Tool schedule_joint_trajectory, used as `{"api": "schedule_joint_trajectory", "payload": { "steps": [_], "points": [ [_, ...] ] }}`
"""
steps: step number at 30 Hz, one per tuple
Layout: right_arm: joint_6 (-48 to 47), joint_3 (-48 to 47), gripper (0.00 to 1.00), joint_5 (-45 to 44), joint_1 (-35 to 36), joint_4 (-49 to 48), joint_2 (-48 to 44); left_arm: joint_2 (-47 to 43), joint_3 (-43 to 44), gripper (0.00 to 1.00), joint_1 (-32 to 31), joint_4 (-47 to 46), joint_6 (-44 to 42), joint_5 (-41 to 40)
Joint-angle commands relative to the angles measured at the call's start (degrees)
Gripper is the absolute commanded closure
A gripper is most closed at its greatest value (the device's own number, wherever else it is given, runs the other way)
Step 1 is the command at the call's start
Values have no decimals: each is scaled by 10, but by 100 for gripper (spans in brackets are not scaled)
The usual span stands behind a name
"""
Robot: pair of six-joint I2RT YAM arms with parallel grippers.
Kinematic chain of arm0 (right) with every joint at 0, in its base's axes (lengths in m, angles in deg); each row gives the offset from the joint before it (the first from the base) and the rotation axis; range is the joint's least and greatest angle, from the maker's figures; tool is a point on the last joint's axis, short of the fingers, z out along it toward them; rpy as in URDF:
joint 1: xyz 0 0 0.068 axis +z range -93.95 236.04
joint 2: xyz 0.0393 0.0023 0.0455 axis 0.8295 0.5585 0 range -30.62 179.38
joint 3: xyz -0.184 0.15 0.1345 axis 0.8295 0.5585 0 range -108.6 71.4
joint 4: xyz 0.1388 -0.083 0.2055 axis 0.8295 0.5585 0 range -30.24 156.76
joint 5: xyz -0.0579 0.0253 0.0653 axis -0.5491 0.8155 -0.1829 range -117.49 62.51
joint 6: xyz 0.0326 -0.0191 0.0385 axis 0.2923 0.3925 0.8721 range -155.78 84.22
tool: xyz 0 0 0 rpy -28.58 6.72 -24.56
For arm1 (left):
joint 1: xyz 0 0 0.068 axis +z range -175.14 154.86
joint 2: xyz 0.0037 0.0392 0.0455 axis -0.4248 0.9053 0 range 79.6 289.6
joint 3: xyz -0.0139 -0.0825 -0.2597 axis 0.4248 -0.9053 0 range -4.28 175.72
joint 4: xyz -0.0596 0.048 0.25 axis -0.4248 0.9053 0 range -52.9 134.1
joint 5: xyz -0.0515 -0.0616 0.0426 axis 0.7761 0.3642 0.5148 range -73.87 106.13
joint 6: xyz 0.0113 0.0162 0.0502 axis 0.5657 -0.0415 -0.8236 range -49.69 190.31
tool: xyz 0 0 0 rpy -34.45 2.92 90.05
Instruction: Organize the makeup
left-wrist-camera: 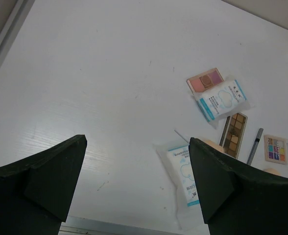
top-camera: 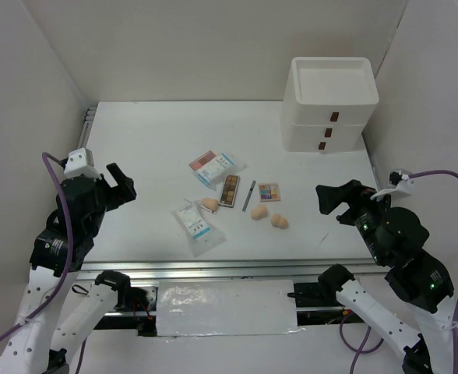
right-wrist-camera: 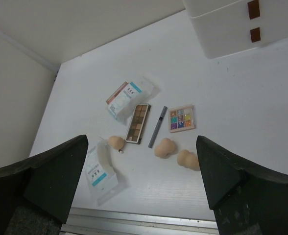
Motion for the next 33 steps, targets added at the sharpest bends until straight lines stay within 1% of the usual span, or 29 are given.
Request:
{"api": "schedule_joint_trajectory", "payload": {
  "steps": [1, 2, 3, 5, 6, 7, 8, 9, 11, 12, 13, 14, 15, 16, 17, 18, 20, 21, 23, 24, 25, 26, 27, 28, 29, 31, 32, 33],
  "points": [
    [3, 6, 0, 12, 3, -9, 12, -4, -2, 1, 3, -19, -3, 10],
    [3, 12, 0, 21, 4, -17, 12, -3, -2, 0, 3, -19, -3, 10],
    [-1, 19, 0, 57, 3, -47, 6, -3, -1, 1, 3, -18, -3, 7],
    [-17, 65, 0, 123, 3, -104, -2, 1, 0, 1, 3, -15, -1, 6],
    [-16, 85, 0, 155, 4, -179, 0, 4, 2, 0, 3, -14, -1, 6],
    [5, 121, 0, 196, 4, -214, 10, 7, 3, 0, 3, -13, -2, 7],
    [20, 131, 0, 204, 3, -243, 27, 9, 4, 0, 4, -12, -2, 9],
    [29, 135, 0, 213, 2, -292, 83, 11, 5, 1, 5, -10, -3, 13],
    [39, 115, 0, 234, -5, -328, 156, 13, 5, 1, 5, -9, -7, 14],
    [47, 102, 0, 245, -13, -352, 225, 13, 5, 1, 5, -8, -10, 12],
    [69, 79, 0, 253, -42, -365, 256, 11, 4, 1, 5, -7, -9, 7],
    [78, 74, 0, 261, -62, -409, 296, 9, 4, 0, 5, -7, -10, 5],
    [90, 74, 0, 274, -91, -439, 309, 6, 3, 1, 5, -6, -7, 3],
    [123, 88, 0, 288, -122, -468, 321, 4, 3, 1, 4, -7, -9, 2],
    [142, 99, 0, 293, -182, -529, 339, 2, 2, 1, 4, -9, -10, 6],
    [157, 111, 0, 288, -208, -564, 348, -1, 0, 0, 4, -10, -10, 6],
    [150, 161, 0, 296, -252, -649, 360, -1, -1, 0, 4, -10, -9, 6],
    [154, 175, 0, 275, -285, -701, 373, -1, -1, 0, 3, -10, -10, 5],
    [190, 194, 0, 265, -317, -716, 393, 2, 0, 1, 0, -10, -10, 8],
    [197, 203, 0, 307, -379, -749, 421, 6, 1, 1, -1, -11, -12, 11],
    [215, 209, 0, 330, -401, -772, 438, 7, 0, 1, -3, -11, -12, 12],
    [227, 217, 0, 352, -421, -831, 475, 9, 2, 1, -8, -10, -12, 13],
    [241, 234, 0, 398, -459, -873, 496, 13, 1, 0, -10, -10, -13, 14],
    [262, 239, 0, 422, -475, -910, 520, 16, 2, 0, -13, -11, -14, 17],
    [270, 239, 0, 445, -486, -968, 569, 19, 1, 1, -17, -12, -15, 22],
    [288, 219, 0, 506, -512, -1006, 617, 24, 1, 0, -21, -12, -17, 22],
    [289, 211, 0, 518, -515, -1041, 657, 26, 2, 1, -23, -10, -17, 22],
    [290, 199, 1, 524, -515, -1053, 673, 26, 2, 1, -23, -10, -17, 20]
  ]
}}
